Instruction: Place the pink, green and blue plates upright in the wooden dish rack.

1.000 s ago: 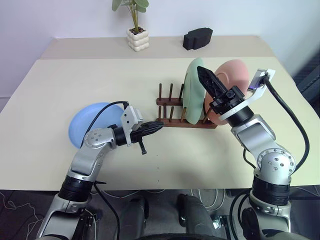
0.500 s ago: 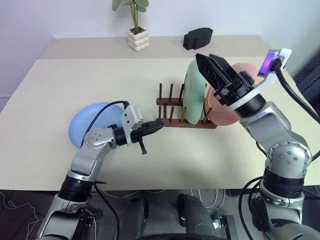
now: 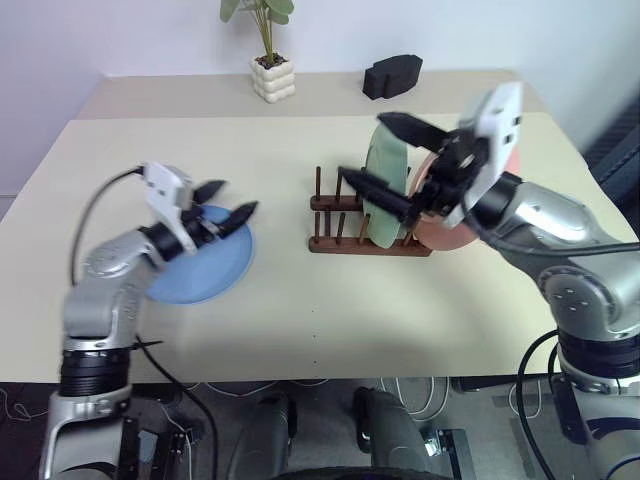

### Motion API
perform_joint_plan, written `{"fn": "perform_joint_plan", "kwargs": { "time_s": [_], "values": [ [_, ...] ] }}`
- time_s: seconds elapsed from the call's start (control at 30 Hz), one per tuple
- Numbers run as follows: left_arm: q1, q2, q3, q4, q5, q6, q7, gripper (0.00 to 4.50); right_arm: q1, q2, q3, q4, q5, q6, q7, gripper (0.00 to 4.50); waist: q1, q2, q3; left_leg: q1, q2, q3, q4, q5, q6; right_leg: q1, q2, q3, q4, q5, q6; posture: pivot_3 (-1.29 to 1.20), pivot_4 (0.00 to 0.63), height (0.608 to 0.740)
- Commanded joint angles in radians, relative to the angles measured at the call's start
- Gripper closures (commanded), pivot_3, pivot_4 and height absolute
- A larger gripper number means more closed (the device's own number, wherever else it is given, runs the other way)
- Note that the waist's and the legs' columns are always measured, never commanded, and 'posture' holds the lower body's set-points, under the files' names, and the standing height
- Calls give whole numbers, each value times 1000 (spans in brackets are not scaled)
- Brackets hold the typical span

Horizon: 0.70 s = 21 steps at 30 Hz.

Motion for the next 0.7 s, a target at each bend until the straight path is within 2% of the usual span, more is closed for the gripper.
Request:
{"fn": "perform_joint_plan", "kwargs": {
  "time_s": [0.03,0.17,0.33,0.6,0.63,0.7],
  "values": [
    [-17,49,64,54,73,29,132,47,-44,3,55,3,-111,-63,80,0,3,0,0,0,0,0,0,0,0,0,0,0,0,0,0,0,150,740],
    [-35,114,135,161,118,216,301,47,-69,28,146,21,-208,-106,165,0,1,-2,1,0,-1,0,1,0,0,0,0,0,0,0,0,0,150,740],
    [38,199,89,108,140,420,294,47,-73,75,195,33,-284,-136,213,0,0,-4,2,-1,0,-1,0,0,-1,-1,0,0,0,0,1,0,150,740],
    [101,201,40,40,104,548,224,47,-57,130,182,35,-311,-124,234,0,3,-7,2,-1,0,-3,0,3,-6,0,-1,-1,0,1,-1,0,150,740],
    [100,191,49,42,96,550,222,559,-55,135,181,35,-313,-123,234,0,3,-7,2,0,0,-3,0,3,-6,0,-1,-1,0,1,-1,0,150,740],
    [97,181,56,42,93,546,222,1293,-49,140,180,34,-321,-122,235,0,2,-7,2,0,0,-3,0,3,-6,-1,-1,-1,1,1,-1,0,150,740]
  ]
}}
